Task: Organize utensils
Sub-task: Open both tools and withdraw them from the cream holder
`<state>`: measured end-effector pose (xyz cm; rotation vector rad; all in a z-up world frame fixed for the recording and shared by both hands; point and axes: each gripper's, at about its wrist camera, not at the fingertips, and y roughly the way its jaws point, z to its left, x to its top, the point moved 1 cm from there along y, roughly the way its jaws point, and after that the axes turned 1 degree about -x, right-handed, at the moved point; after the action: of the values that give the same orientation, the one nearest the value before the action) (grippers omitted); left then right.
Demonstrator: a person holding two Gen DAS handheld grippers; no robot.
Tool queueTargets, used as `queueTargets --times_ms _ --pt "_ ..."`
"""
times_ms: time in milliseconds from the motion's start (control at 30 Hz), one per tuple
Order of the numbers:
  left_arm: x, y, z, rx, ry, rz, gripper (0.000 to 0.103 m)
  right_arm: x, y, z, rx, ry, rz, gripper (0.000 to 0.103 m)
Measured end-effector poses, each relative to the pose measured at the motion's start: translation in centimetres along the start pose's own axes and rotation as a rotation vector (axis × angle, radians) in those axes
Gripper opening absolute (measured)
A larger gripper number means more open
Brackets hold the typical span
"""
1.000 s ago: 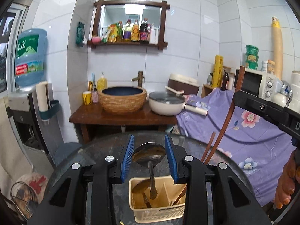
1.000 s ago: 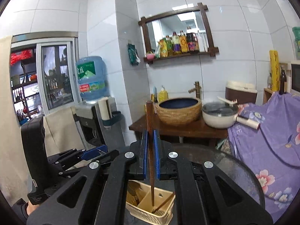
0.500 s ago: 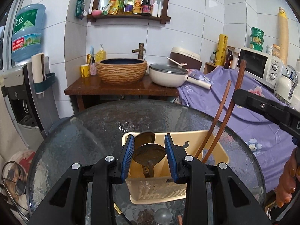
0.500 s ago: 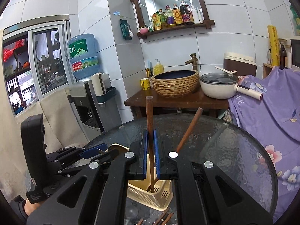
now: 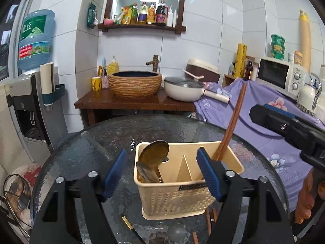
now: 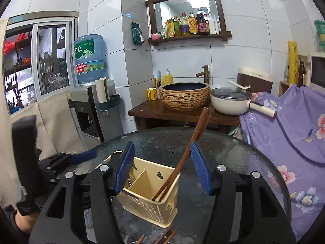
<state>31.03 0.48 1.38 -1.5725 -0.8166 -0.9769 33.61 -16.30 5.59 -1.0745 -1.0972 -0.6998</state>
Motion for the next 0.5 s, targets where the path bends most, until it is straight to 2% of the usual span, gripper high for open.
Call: queueTargets --times_ms 33,67,133,233,333,500 --pt "-0.3 -0.9 0.1 0.000 -0.011 -0.018 0.079 -0.2 -0.5 0.0 -0.003 -0.002 -0.006 0.058" --pt "-0.7 -1.6 0.2 0.006 -0.017 -0.030 0.085 -0.6 -1.2 -0.1 -0.015 -0.002 -0.010 0.063" --pt "-1.9 -2.9 0.6 0.030 -0.025 -0.042 0.089 -1.4 -2.0 -0.4 -0.035 -0.004 0.001 0.072" --pt "-3.8 -4.0 1.4 0.075 -0.031 -0.026 0.092 -4.2 -2.4 -0.5 -0.037 -0.013 0.085 0.072" --pt "-6.3 -4.0 2.4 0.133 -0.028 0.037 0.093 -7.6 -1.5 -0.4 -0.049 -0.036 0.208 0.072" --pt "-10.6 -2.3 3.5 0.155 -0.064 0.198 0.090 -13.1 0.1 -0.3 -0.088 -0.030 0.366 0.072"
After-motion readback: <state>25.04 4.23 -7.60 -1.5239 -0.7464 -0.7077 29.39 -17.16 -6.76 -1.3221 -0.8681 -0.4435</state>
